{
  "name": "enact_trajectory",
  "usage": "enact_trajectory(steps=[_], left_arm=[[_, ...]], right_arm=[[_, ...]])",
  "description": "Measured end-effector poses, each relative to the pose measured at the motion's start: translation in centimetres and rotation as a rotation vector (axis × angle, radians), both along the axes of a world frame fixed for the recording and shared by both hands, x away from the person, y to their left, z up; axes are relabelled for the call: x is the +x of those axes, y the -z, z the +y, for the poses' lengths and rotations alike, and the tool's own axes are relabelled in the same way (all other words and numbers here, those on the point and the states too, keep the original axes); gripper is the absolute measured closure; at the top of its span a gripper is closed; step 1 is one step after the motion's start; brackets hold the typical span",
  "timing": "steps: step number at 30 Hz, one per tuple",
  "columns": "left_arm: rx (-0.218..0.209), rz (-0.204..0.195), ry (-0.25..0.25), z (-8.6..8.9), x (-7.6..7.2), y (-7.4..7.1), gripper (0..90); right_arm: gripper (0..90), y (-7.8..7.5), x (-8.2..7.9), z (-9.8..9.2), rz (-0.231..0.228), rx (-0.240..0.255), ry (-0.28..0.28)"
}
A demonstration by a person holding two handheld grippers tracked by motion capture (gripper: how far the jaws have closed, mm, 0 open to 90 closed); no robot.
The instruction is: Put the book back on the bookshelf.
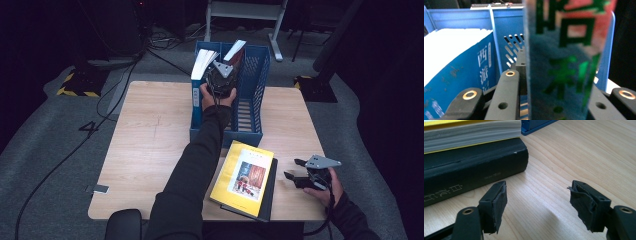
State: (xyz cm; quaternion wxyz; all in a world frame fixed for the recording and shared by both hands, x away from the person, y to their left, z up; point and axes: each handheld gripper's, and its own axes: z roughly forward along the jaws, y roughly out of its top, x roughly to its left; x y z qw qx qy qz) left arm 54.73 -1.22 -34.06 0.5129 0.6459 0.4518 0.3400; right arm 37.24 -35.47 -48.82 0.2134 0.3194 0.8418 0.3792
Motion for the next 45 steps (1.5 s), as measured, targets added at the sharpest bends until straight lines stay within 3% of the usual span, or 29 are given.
enact_trajectory(steps=[19,32,39,45], left_arm=[[-0.011,0.048,0.026,0.0,-0.5,4.2,74.1],[-0.037,0.047,0.050,1.2,-2.0,5.1,73.6],[-0.030,0.051,0.085,1.8,-3.0,5.7,72.3],[-0.051,0.047,0.118,2.9,-3.8,5.5,68.9]], right_arm=[[30.6,0.1,0.0,0.1,0.014,-0.001,-0.013],[30.6,0.2,0.0,0.2,0.016,-0.005,-0.016],[30.7,0.2,0.0,0.2,0.016,-0.010,-0.016],[30.9,0.2,-0.1,0.3,0.015,-0.026,-0.015]])
